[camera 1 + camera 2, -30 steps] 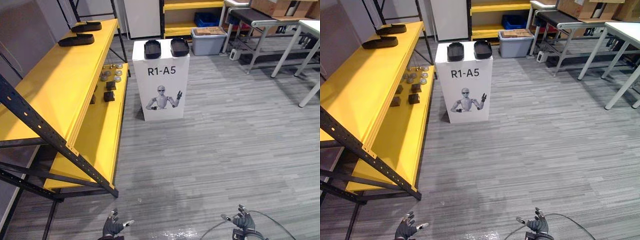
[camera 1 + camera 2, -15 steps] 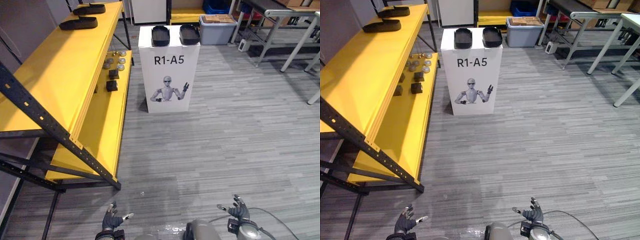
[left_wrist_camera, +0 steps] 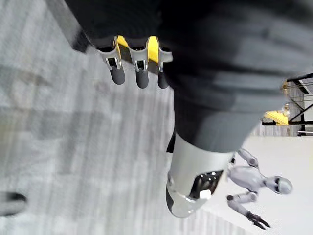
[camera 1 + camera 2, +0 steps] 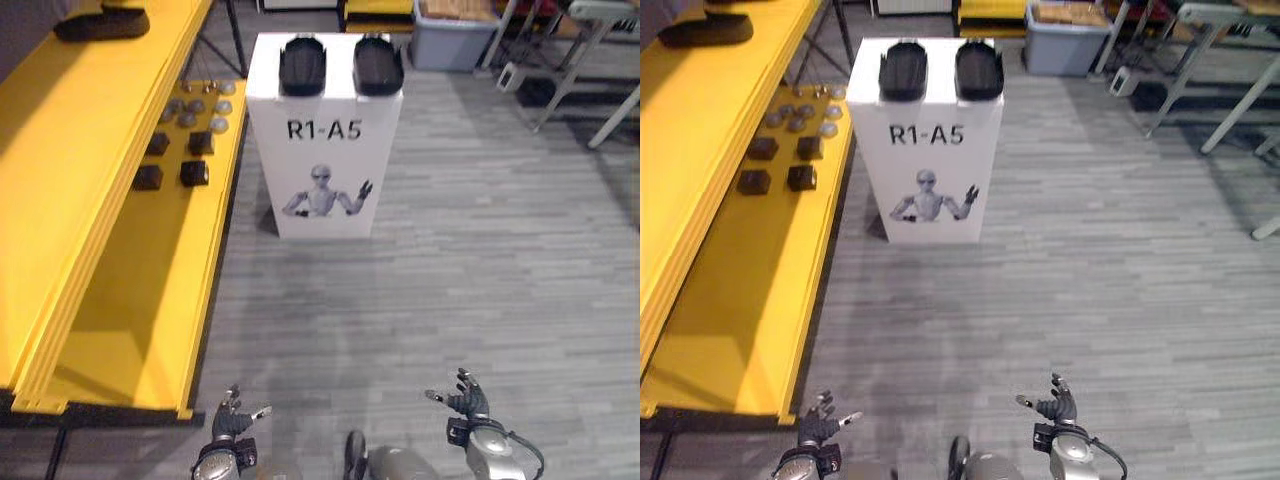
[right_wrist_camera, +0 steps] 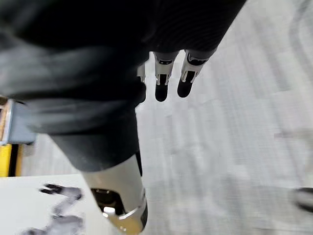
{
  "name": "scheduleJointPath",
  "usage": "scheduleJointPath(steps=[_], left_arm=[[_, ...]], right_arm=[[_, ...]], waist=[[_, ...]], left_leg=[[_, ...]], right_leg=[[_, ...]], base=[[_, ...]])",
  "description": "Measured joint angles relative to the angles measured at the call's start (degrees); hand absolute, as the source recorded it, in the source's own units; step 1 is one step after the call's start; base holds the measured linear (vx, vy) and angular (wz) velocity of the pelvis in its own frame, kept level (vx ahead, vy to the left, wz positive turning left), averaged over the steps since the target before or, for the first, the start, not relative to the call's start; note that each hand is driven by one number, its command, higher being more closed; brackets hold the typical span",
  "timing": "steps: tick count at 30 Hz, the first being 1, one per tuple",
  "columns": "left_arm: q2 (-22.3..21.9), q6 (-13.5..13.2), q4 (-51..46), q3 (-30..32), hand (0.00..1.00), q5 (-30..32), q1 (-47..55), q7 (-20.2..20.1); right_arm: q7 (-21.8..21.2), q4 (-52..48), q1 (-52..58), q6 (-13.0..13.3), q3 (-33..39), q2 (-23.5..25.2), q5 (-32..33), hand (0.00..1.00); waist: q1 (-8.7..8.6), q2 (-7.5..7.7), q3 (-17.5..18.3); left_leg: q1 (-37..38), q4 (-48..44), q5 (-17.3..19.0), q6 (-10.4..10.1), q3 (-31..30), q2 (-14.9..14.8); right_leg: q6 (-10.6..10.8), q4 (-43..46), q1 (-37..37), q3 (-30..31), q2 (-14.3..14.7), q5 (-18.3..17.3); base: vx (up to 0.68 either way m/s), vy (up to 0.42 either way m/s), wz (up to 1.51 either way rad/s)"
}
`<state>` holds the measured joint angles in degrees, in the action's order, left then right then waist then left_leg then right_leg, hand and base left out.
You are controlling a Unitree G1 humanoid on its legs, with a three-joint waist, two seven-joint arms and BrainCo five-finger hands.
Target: Walk over and take plastic housings, then place them on the shelf
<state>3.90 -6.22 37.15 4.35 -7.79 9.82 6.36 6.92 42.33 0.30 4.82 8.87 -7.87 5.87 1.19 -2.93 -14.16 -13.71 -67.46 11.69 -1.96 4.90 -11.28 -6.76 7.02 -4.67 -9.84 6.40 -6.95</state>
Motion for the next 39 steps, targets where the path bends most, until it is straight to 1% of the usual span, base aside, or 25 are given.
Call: scheduleJointPath(steps=[3, 4, 6, 7, 8, 10, 11, 12, 13, 14, 16, 18, 21, 23, 24, 25, 27, 28, 29, 30, 31, 35, 37, 38, 39], left_arm=[[-0.5, -0.01, -0.28, 0.24, 0.0, 0.04, -0.15, -0.01], [-1.19, -0.01, -0.35, 1.02, 0.0, 0.03, 0.09, 0.02], [-1.75, -0.1, -0.56, 1.01, 0.0, 0.02, 0.89, 0.11], [-1.56, -0.08, -0.47, 1.22, 0.0, 0.01, 1.42, 0.19], [-1.53, -0.08, -0.46, 1.55, 0.0, 0.01, 1.74, 0.19], [-1.86, 0.05, 0.02, 1.58, 0.0, 0.02, 0.59, 0.23], [-2.06, 0.07, 0.14, 1.43, 0.0, 0.03, 0.51, 0.22], [-1.88, 0.09, 0.54, 1.46, 0.0, 0.03, 0.62, 0.25], [-1.29, 0.24, 1.53, 1.4, 0.0, -0.01, 0.37, 0.44], [-1.09, 0.37, 1.8, 1.44, 0.0, -0.04, 0.3, 0.62], [-0.86, 0.31, 1.9, 1.47, 0.0, -0.1, 0.12, 0.82], [-0.55, 0.18, 1.87, 2.19, 0.0, -0.55, -1.27, 0.94], [-0.67, 0.1, 2.24, 3.43, 0.0, -1.82, -1.32, 1.03], [-0.38, -0.08, 2.25, 3.69, 0.0, -2.16, -1.3, 1.13], [-0.26, -0.09, 2.59, 3.73, 0.0, -2.15, -1.03, 1.13], [-1.27, -0.03, 3.45, 3.84, 0.0, -2.13, -1.0, 1.21], [-2.51, 0.04, 3.48, 4.17, 0.0, -2.11, -0.51, 1.21], [-4.01, 0.16, 3.46, 5.15, 0.0, -2.06, -0.66, 1.15], [-4.59, 0.18, 3.44, 5.47, 0.0, -2.07, -0.6, 1.09], [-4.83, 0.25, 3.43, 5.3, 0.0, -2.04, -0.1, 1.03], [-4.95, 0.29, 3.49, 5.1, 0.0, -2.03, -0.08, 0.87], [-4.99, 0.23, 3.5, 4.12, 0.0, -2.04, -0.57, 0.81], [-5.0, 0.17, 3.9, 3.63, 0.0, -2.06, -0.84, 0.83], [-4.51, 0.2, 5.14, 3.07, 0.0, -2.07, -1.28, 0.79], [-3.71, 0.23, 5.39, 2.94, 0.0, -2.06, -1.13, 0.78]], right_arm=[[0.17, 0.49, -1.56, 0.01, 0.1, -0.19, 0.57, 0.0], [0.23, 1.33, -2.32, 0.0, 0.29, -0.29, 0.58, 0.0], [0.31, 2.05, -2.17, 0.0, 0.52, -0.45, 0.57, 0.0], [0.29, 2.82, -1.94, -0.12, 0.22, 0.0, 0.55, 0.0], [0.28, 2.86, -1.87, -0.11, 0.16, 0.27, 0.55, 0.0], [0.28, 3.47, -1.84, -0.11, 0.33, 0.3, 0.44, 0.0], [0.26, 4.7, -2.09, -0.14, 0.43, 0.51, 0.29, 0.0], [0.25, 5.35, -1.93, -0.14, 0.49, 0.9, 0.29, 0.0], [0.01, 5.84, -1.39, -0.19, 0.41, 1.36, -0.01, 0.0], [-0.24, 5.8, -0.73, -0.19, 0.27, 1.49, -0.83, 0.0], [-0.44, 5.79, 0.13, -0.17, -0.1, 1.59, -1.31, 0.0], [-0.71, 5.65, 0.09, -0.17, -0.09, 1.74, -1.96, 0.0], [-0.99, 5.89, 0.51, -0.18, -0.05, 2.03, -1.93, 0.0], [-0.99, 6.07, 1.85, -0.17, 0.02, 2.06, -1.93, 0.0], [-0.98, 6.58, 2.94, -0.18, 0.05, 2.08, -1.92, 0.0], [-0.98, 7.38, 3.17, -0.22, 0.18, 1.93, -1.89, 0.0], [-0.96, 6.05, 4.01, -0.21, 0.11, 2.34, -1.65, 0.0], [-0.94, 4.6, 4.85, -0.16, 0.12, 2.79, -1.36, 0.0], [-0.94, 4.04, 5.31, -0.16, 0.08, 3.15, -0.64, 0.0], [-0.94, 3.11, 6.06, -0.13, -0.11, 4.03, -0.01, 0.0], [-0.88, 2.47, 6.25, -0.06, -0.03, 4.38, 0.61, 0.0], [-0.43, 2.28, 5.82, -0.03, 1.92, 3.68, 1.35, 0.0], [-0.13, 2.28, 6.15, -0.03, 3.59, 3.01, 1.81, 0.0], [-0.04, 3.23, 6.19, -0.12, 4.64, 2.99, 1.84, 0.0], [0.08, 3.31, 6.6, -0.1, 4.61, 3.39, 1.84, 0.0]], waist=[[1.77, 0.12, -1.1], [2.65, 0.74, -1.58], [2.79, -0.43, -1.12], [3.41, 0.16, -0.3], [3.5, 0.73, 0.18], [3.28, 2.12, 0.61], [3.79, 2.34, 0.57], [3.85, 2.8, 0.52], [3.05, 3.33, 0.32], [2.6, 3.43, 0.26], [2.46, 3.23, 0.58], [2.15, 3.02, 0.93], [0.94, 2.75, 0.88], [0.55, 3.82, 1.68], [0.13, 4.85, 2.4], [0.12, 3.33, 2.84], [0.28, 2.36, 3.65], [-0.2, 1.14, 3.44], [-0.04, 0.78, 3.35], [1.09, 0.95, 3.28], [1.5, 1.05, 3.36], [1.08, 0.62, 3.68], [1.02, -0.73, 4.18], [1.11, -0.91, 4.19], [1.03, 0.3, 4.23]], left_leg=[[-6.83, 16.35, 2.84, -0.03, 1.33, 4.78], [-7.99, 28.79, 2.11, -0.12, 1.12, 7.42], [-8.3, 47.15, -4.87, -0.9, -0.61, 9.32], [-7.8, 46.1, -10.3, 0.73, -0.47, 10.01], [-8.08, 44.98, -11.03, 1.55, -0.34, 10.78], [-8.8, 41.36, -8.11, 4.85, 0.44, 12.56], [-6.65, 41.39, -6.51, 5.47, 1.29, 13.04], [-3.86, 42.03, -5.0, 6.31, 1.8, 13.8], [1.48, 42.83, -2.36, 7.26, 1.64, 15.36], [5.14, 43.66, -1.07, 7.81, 1.29, 16.06], [10.68, 46.18, 0.04, 8.3, 0.83, 16.37], [15.7, 50.16, 0.77, 8.13, -1.31, 15.62], [21.29, 52.84, 1.51, 6.96, -4.47, 12.64], [22.97, 52.91, 3.66, 3.7, -7.4, 11.27], [23.62, 51.72, 5.96, 2.35, -9.69, 10.95], [23.59, 50.15, 6.73, 1.55, -10.82, 9.08], [18.9, 40.81, 6.03, 0.37, -10.65, 7.4], [14.4, 30.38, 3.81, -1.14, -8.26, 5.43], [12.27, 24.78, 1.49, -1.05, -6.44, 4.09], [9.47, 16.93, -0.1, -1.1, -2.82, 0.99], [8.24, 16.15, 1.73, -2.34, -0.06, -0.71], [6.59, 36.13, 2.49, -2.77, 1.12, -0.55], [7.2, 48.01, -4.16, -2.74, -1.26, 0.32], [8.07, 49.75, -7.61, -4.32, -1.9, 0.61], [9.73, 51.46, -7.71, -4.09, -1.06, 1.88]], right_leg=[[-0.05, -4.58, -6.54, 3.53, -1.66, -0.37], [1.02, -5.28, -8.34, 4.99, -3.06, -1.87], [2.57, -6.5, -11.8, 7.04, -3.51, -5.05], [3.04, -5.56, -12.95, 8.63, -4.51, -7.62], [3.7, -4.44, -12.91, 8.94, -5.51, -9.06], [4.95, 3.22, -10.55, 9.04, -7.73, -11.63], [5.8, 14.57, -6.6, 9.34, -8.72, -11.75], [8.88, 25.47, -2.84, 9.2, -9.82, -10.05], [13.94, 43.56, 3.06, 8.9, -12.4, -6.83], [13.41, 51.11, 5.71, 7.92, -13.87, -7.1], [12.41, 55.61, 10.02, 5.58, -15.92, -7.53], [11.36, 52.43, 17.12, 2.69, -16.31, -8.0], [11.51, 33.3, 20.72, 4.48, -12.14, -7.98], [11.01, 15.43, 19.91, 10.14, -9.27, -3.5], [9.75, 14.24, 19.18, 10.73, -8.95, 5.73], [8.27, 15.61, 18.85, 8.6, -8.2, 4.42], [6.93, 14.27, 17.33, 6.24, -7.33, 2.33], [6.15, 11.94, 14.02, 4.33, -6.41, 1.84], [5.66, 10.49, 11.8, 4.14, -5.76, 1.73], [4.88, 7.92, 7.59, 4.16, -4.99, 1.75], [4.7, 5.68, 4.27, 4.23, -5.03, 1.79], [4.85, 2.07, 0.55, 4.81, -6.27, 1.73], [6.09, 2.23, 0.42, 5.88, -5.99, 0.97], [7.11, 2.45, 0.04, 6.62, -5.95, 0.35], [8.0, 2.42, -0.49, 7.48, -7.48, -0.1]], base=[[0.47, 0.006, -0.59], [0.46, 0.1, -0.69], [0.52, 0.152, -0.65], [0.54, 0.179, -0.48], [0.6, 0.174, -0.37], [0.61, 0.158, -0.11], [0.58, 0.159, -0.2], [0.68, 0.193, -0.16], [0.67, 0.162, 0.05], [0.55, 0.105, 0.19], [0.42, 0.036, 0.14], [0.53, -0.017, 0.32], [0.52, -0.112, 0.5], [0.6, -0.242, 0.93], [0.52, -0.306, 0.97], [0.51, -0.317, 0.8], [0.47, -0.3, 0.54], [0.43, -0.273, 0.63], [0.39, -0.227, 0.39], [0.36, -0.166, -0.02], [0.34, -0.137, -0.12], [0.23, 0.016, -0.13], [0.22, 0.173, -0.29], [0.18, 0.199, -0.24], [0.16, 0.201, -0.2]])
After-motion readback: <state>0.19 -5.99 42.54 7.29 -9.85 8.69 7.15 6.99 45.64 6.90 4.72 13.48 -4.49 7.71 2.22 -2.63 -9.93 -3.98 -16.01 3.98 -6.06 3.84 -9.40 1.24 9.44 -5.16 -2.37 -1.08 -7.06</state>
